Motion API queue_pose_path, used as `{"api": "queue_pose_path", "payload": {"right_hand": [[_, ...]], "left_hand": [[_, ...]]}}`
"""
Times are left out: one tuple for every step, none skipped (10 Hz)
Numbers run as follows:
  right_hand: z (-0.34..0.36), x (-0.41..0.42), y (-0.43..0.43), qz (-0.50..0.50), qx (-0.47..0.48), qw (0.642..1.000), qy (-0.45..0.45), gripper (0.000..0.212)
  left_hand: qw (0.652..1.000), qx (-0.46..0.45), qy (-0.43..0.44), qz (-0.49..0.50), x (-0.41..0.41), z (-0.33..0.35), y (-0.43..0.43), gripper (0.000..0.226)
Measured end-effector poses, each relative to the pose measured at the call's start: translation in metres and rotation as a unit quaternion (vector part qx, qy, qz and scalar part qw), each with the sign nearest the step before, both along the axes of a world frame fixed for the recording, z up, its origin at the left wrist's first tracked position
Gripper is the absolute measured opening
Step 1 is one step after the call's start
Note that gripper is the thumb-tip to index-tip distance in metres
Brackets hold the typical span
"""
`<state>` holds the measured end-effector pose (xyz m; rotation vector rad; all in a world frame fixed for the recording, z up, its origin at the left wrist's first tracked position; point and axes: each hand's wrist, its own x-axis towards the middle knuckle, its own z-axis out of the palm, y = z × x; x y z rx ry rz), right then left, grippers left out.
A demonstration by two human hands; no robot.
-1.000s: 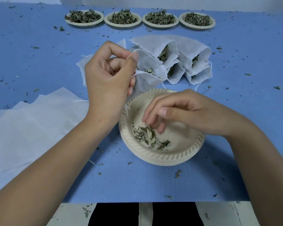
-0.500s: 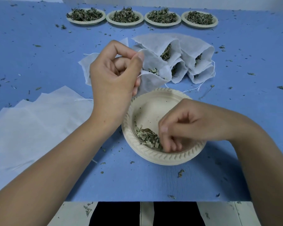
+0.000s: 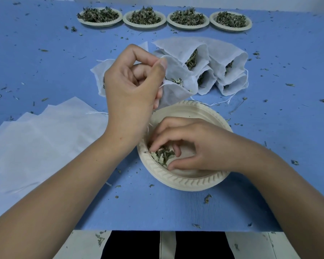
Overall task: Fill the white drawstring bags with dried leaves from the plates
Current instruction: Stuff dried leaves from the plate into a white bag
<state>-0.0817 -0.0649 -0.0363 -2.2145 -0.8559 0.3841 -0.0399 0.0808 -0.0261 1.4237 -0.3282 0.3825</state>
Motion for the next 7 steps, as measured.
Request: {"api": "queue_pose_path", "payload": {"right_hand": [[-0.003,0.001,0.001,0.012,0.004,1.0,-0.026,0.024],[-0.005,0.002,0.003,0.019,0.007,0.998,-0.052,0.019],[-0.006,0.001,0.005,0.028,0.016,0.996,-0.081,0.016],[-0.007,0.001,0.005,0.021,0.024,0.995,-0.092,0.016],[-0.006,0.001,0.003,-0.003,0.038,0.996,-0.08,0.018],[0.001,0.001,-0.003,-0.029,0.125,0.99,-0.053,0.016],[0.008,0.003,-0.01,-0.053,0.298,0.953,-0.031,0.017]], "left_hand": [[1.0,0.0,0.002,0.006,0.0,0.001,0.0,0.023],[1.0,0.006,0.003,0.008,0.0,0.0,-0.001,0.024],[1.0,0.007,0.004,0.007,0.0,0.0,-0.001,0.024],[1.0,0.008,0.003,0.008,0.0,0.0,-0.001,0.025],[1.0,0.006,0.004,0.006,0.0,0.0,0.0,0.024],[1.0,0.005,0.004,0.004,-0.001,0.001,0.0,0.024],[1.0,0.005,0.005,0.001,-0.002,0.001,-0.001,0.024]]}}
